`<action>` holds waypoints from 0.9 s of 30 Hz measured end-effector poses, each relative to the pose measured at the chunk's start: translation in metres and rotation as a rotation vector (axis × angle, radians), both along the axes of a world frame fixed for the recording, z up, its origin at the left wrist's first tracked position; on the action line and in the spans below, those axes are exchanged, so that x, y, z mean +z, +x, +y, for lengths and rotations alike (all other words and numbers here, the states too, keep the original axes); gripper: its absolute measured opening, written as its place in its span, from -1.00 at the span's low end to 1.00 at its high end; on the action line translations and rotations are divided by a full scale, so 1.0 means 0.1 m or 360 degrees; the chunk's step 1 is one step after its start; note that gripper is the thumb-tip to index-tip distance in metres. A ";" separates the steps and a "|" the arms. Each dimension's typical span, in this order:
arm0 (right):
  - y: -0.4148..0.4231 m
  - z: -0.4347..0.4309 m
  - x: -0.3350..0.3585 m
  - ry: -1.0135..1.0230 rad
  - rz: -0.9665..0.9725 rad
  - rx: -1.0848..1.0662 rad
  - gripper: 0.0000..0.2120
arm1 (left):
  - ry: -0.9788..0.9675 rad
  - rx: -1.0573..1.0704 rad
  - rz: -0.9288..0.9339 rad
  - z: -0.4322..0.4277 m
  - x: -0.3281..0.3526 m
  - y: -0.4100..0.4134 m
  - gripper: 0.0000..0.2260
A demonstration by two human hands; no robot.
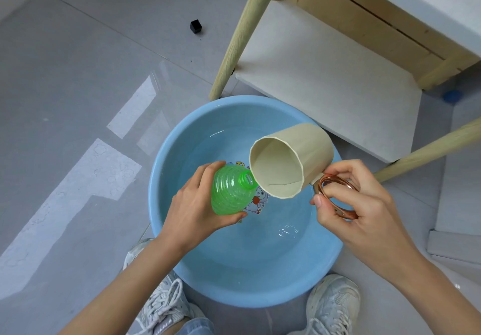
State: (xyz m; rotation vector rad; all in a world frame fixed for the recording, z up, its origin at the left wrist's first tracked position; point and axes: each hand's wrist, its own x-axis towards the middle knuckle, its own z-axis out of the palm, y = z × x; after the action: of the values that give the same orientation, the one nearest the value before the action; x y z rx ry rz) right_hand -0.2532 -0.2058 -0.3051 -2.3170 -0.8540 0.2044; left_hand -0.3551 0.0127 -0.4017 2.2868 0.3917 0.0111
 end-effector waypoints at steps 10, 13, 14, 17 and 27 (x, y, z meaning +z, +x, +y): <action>0.01 0.01 0.06 -0.0088 -0.0229 0.0049 -0.74 | -0.0008 -0.0009 0.0007 -0.01 0.01 0.02 -0.17; 0.01 0.01 0.06 -0.0096 -0.0256 0.0054 -0.73 | -0.0002 -0.0008 0.0005 -0.01 0.00 0.03 -0.17; 0.01 0.01 0.07 -0.0099 -0.0267 0.0057 -0.72 | -0.0003 -0.0005 0.0006 -0.01 0.01 0.03 -0.16; 0.02 0.02 0.08 -0.0118 -0.0297 0.0072 -0.72 | -0.0007 -0.0003 0.0006 -0.01 0.01 0.04 -0.16; 0.02 0.03 0.09 -0.0167 -0.0398 0.0095 -0.73 | -0.0034 -0.0009 0.0006 -0.02 0.00 0.04 -0.17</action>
State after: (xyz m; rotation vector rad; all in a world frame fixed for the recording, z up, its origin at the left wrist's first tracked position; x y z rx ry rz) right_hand -0.2511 -0.2032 -0.2961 -2.4514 -1.0584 -0.0172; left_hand -0.3510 0.0111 -0.4012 2.2675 0.3854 0.0000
